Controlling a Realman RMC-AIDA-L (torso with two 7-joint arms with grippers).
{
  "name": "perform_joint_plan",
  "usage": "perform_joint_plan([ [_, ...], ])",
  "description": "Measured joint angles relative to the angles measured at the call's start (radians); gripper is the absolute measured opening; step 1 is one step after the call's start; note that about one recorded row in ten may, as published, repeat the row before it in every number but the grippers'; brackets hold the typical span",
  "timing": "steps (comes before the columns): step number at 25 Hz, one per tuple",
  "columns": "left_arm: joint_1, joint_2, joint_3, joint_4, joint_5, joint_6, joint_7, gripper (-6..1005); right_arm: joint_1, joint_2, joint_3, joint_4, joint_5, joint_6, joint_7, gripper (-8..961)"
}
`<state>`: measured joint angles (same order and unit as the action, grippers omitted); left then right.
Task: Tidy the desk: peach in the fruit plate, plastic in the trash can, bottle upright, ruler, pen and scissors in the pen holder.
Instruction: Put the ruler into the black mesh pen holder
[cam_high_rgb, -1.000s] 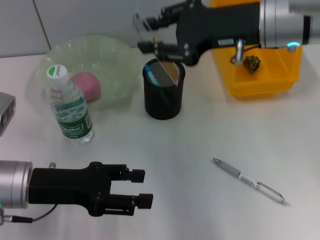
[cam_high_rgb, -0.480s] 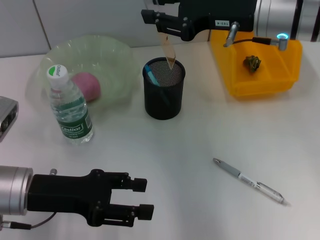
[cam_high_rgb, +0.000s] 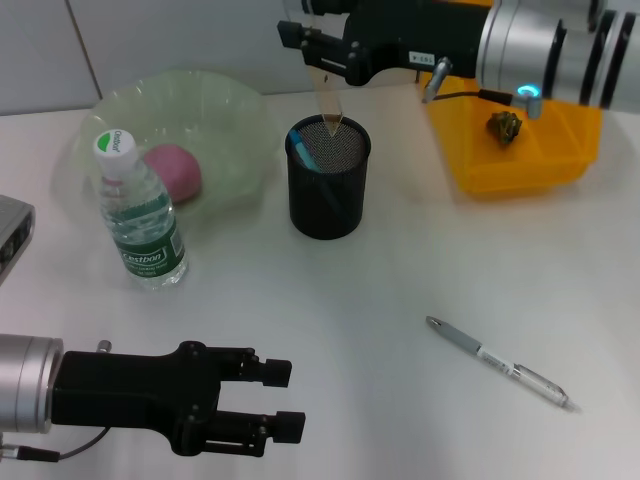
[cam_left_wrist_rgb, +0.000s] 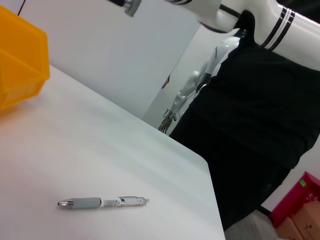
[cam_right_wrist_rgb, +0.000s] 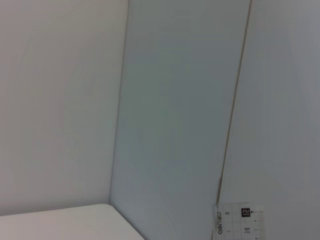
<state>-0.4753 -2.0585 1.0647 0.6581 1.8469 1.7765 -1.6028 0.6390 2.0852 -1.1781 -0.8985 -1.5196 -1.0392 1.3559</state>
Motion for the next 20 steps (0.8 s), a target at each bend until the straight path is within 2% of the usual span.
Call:
perform_joint_plan([
  [8,0.002,0.0,0.0,-0.005,0.0,0.0,-0.006,675,0.024,-0.001,-0.003,0.149,0.119,0.032,-0.131,390],
  [20,0.003,0.0,-0.001,-0.004,0.0,0.0,-0.008,673,0.045,-0.001,0.003,0.247,0.135,0.036,-0.186,394],
])
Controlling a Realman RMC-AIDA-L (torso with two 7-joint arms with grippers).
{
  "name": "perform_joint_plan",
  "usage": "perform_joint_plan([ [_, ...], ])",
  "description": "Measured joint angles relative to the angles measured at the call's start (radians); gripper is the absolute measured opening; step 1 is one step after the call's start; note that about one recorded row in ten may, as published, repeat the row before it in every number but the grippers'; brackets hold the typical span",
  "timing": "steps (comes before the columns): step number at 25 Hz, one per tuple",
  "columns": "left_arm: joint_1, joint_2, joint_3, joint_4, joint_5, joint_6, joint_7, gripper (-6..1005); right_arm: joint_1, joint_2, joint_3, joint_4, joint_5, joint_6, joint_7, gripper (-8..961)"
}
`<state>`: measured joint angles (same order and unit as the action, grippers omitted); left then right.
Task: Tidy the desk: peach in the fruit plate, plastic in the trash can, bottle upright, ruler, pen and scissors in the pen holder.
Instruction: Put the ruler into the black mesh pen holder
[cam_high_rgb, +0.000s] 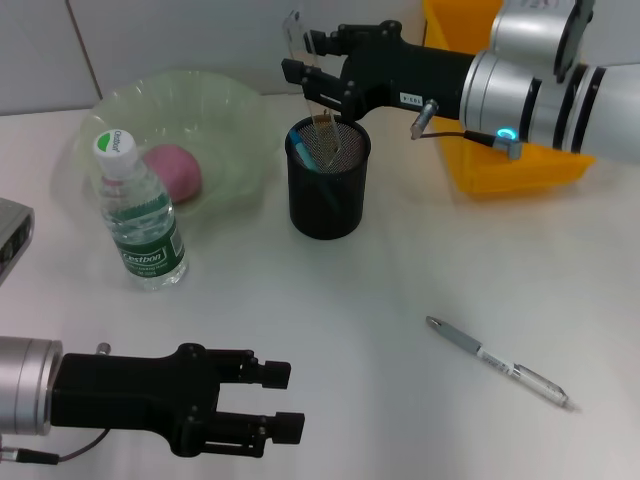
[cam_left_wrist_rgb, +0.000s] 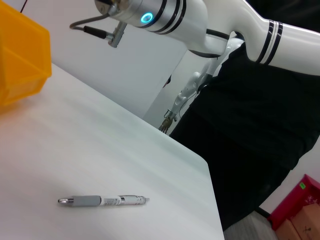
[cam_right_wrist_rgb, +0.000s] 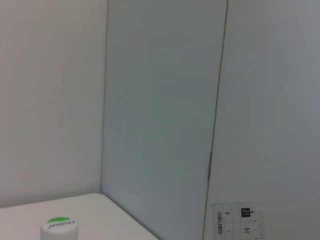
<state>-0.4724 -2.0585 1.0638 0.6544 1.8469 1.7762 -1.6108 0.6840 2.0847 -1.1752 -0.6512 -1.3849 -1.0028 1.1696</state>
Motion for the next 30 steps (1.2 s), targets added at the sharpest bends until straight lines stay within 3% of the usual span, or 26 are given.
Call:
perform_joint_plan([
  [16,0.0,0.001,-0.004,0.004,0.0,0.003,-0.001,671,-0.004,-0.003,-0.006,0.03,0.025,0.018,-0.032,401],
  [22,0.0,0.004,-0.005,0.004,0.0,0.009,-0.001,670,-0.012,-0.003,-0.001,0.031,0.029,0.014,-0.032,489],
  [26,0.0,0.007,-0.007,0.004,0.0,0.013,-0.001,669,-0.048,-0.001,0.002,-0.003,0.055,-0.026,-0.025,502],
  [30,0.0,0.008,-0.009,0.005,0.0,0.014,0.0,668,-0.144,-0.002,0.0,-0.073,0.169,-0.153,-0.024,514],
])
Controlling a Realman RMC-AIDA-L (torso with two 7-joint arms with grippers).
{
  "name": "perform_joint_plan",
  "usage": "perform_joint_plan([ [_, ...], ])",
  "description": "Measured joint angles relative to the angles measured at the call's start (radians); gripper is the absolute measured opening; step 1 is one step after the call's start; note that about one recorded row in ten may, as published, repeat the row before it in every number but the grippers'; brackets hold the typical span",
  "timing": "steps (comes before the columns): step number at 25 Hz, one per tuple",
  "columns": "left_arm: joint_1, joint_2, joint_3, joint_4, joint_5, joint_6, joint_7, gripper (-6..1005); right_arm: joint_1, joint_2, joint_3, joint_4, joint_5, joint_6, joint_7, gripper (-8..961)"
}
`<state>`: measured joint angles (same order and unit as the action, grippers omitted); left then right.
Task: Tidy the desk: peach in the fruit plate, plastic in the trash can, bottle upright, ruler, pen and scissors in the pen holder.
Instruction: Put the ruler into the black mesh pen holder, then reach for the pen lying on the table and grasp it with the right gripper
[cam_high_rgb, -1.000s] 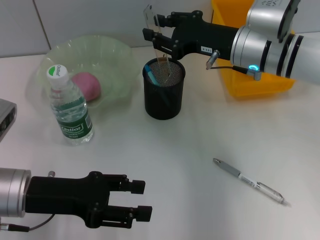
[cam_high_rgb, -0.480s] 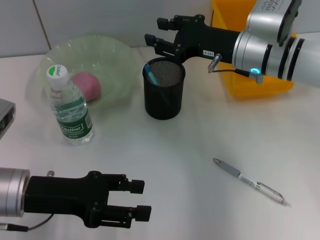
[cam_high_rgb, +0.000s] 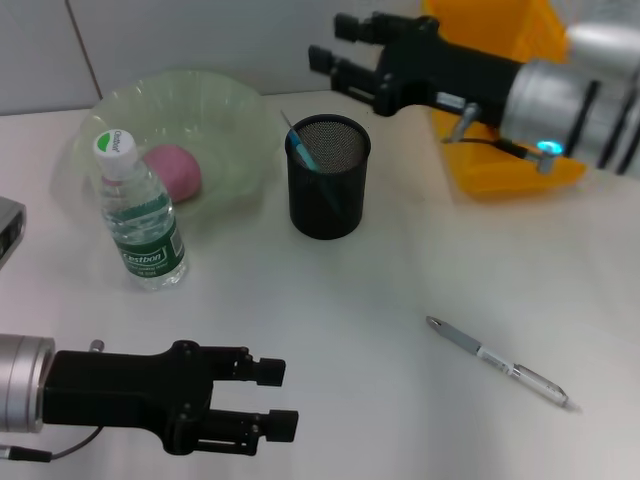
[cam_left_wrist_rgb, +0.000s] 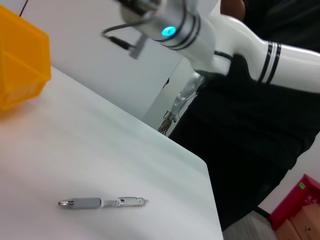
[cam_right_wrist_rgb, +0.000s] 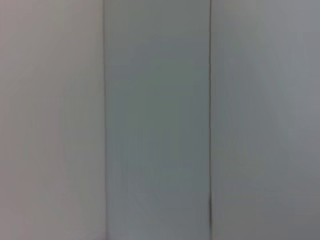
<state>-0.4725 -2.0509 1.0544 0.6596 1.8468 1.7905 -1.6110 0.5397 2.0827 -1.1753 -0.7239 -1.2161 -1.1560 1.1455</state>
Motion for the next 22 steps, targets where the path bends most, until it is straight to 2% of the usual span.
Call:
perform_joint_plan([
  [1,0.0,0.0,-0.001,0.0,0.0,0.0,0.001,668,0.0,0.0,0.0,0.0,0.0,0.0,0.0,517],
  [3,0.0,0.0,-0.001,0.0,0.0,0.0,0.003,668,-0.07,-0.002,0.005,-0.015,0.07,-0.094,0.01,523],
  [4,0.0,-0.001,-0.001,0.0,0.0,0.0,0.004,668,-0.07,-0.002,0.005,-0.015,0.07,-0.094,0.01,527],
  [6,0.0,-0.001,-0.001,0.0,-0.001,-0.001,0.005,667,-0.128,-0.011,0.016,-0.015,0.072,-0.169,0.063,533],
  [7,0.0,-0.001,-0.001,0.0,-0.001,-0.001,0.005,667,-0.128,-0.011,0.016,-0.015,0.072,-0.169,0.063,536],
  [10,-0.001,-0.002,-0.002,0.0,-0.005,-0.002,0.005,667,-0.18,-0.039,0.023,-0.006,0.014,-0.262,0.159,545],
  [11,-0.003,-0.003,-0.006,0.001,-0.005,-0.009,0.005,667,-0.206,-0.059,0.039,-0.006,-0.036,-0.318,0.243,548],
  [12,-0.003,-0.003,-0.006,0.001,-0.005,-0.009,0.005,667,-0.206,-0.059,0.039,-0.006,-0.036,-0.318,0.243,552],
  [15,0.001,-0.007,-0.014,0.011,-0.001,-0.046,0.013,666,-0.231,-0.088,0.115,-0.014,-0.156,-0.429,0.37,561],
  [16,0.004,-0.008,-0.015,0.016,-0.002,-0.073,0.022,666,-0.23,-0.106,0.183,-0.034,-0.282,-0.508,0.453,564],
  [17,0.004,-0.008,-0.015,0.016,-0.002,-0.073,0.022,666,-0.23,-0.106,0.183,-0.034,-0.282,-0.508,0.453,605],
  [18,0.006,-0.008,-0.018,0.02,-0.004,-0.084,0.03,666,-0.226,-0.113,0.237,-0.086,-0.405,-0.583,0.522,646],
  [19,0.007,-0.008,-0.021,0.025,-0.004,-0.088,0.036,665,-0.226,-0.113,0.237,-0.086,-0.405,-0.583,0.522,688],
  [21,0.008,-0.009,-0.026,0.035,-0.004,-0.093,0.052,665,-0.228,-0.107,0.277,-0.222,-0.566,-0.653,0.651,770],
  [22,0.008,-0.009,-0.028,0.043,-0.004,-0.094,0.066,665,-0.228,-0.107,0.277,-0.222,-0.566,-0.653,0.651,781],
])
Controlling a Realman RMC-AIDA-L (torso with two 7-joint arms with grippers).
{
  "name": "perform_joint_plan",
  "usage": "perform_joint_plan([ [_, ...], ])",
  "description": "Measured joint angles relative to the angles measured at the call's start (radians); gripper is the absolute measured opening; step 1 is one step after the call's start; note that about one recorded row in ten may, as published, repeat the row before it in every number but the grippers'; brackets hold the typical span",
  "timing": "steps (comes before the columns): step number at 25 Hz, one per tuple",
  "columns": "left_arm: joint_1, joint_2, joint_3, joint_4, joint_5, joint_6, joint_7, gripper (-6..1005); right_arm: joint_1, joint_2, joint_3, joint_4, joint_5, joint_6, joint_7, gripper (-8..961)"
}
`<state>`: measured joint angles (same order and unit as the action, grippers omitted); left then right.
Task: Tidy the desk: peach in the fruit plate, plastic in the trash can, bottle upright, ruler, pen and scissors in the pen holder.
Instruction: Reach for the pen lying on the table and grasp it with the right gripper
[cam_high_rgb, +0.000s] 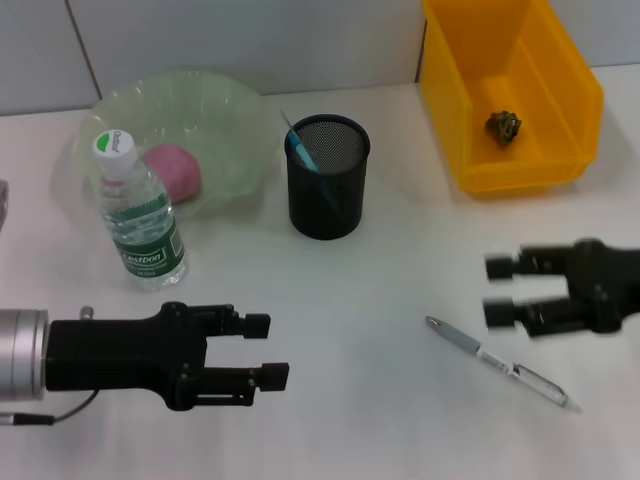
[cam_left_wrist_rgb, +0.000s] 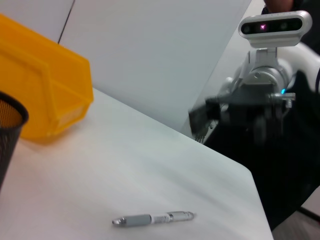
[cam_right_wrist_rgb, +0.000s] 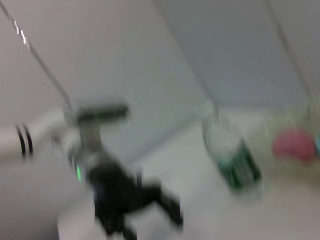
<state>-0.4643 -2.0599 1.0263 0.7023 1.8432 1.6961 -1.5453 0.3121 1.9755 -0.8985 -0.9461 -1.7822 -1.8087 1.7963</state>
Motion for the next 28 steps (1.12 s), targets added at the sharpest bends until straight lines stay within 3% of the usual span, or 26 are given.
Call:
perform_joint_plan([
  [1,0.0,0.0,0.0,0.004,0.0,-0.001,0.009,665,0.005,0.015,0.001,-0.145,-0.14,-0.033,0.129,793],
  [3,0.001,0.0,0.0,0.011,0.0,-0.003,0.021,664,0.012,0.026,-0.002,-0.205,-0.198,-0.049,0.176,816],
  [5,0.001,0.0,0.0,0.011,0.0,-0.003,0.021,664,0.036,0.064,-0.002,-0.341,-0.344,-0.082,0.285,827],
  [6,0.003,0.0,0.0,0.021,-0.002,-0.005,0.038,664,0.061,0.095,-0.014,-0.437,-0.467,-0.104,0.359,827],
  [8,0.007,0.0,0.0,0.037,-0.003,-0.012,0.084,664,0.074,0.105,-0.034,-0.473,-0.52,-0.109,0.406,827],
  [9,0.004,0.004,-0.001,0.037,-0.002,-0.017,0.11,664,0.098,0.107,-0.098,-0.504,-0.575,-0.103,0.505,827],
  [14,0.004,0.01,-0.002,0.045,0.003,-0.014,0.116,663,0.158,0.103,-0.2,-0.517,-0.685,-0.077,0.669,826],
  [28,0.008,0.012,-0.002,0.049,0.003,-0.014,0.124,661,0.301,0.104,-0.394,-0.443,-0.887,-0.005,0.75,827],
])
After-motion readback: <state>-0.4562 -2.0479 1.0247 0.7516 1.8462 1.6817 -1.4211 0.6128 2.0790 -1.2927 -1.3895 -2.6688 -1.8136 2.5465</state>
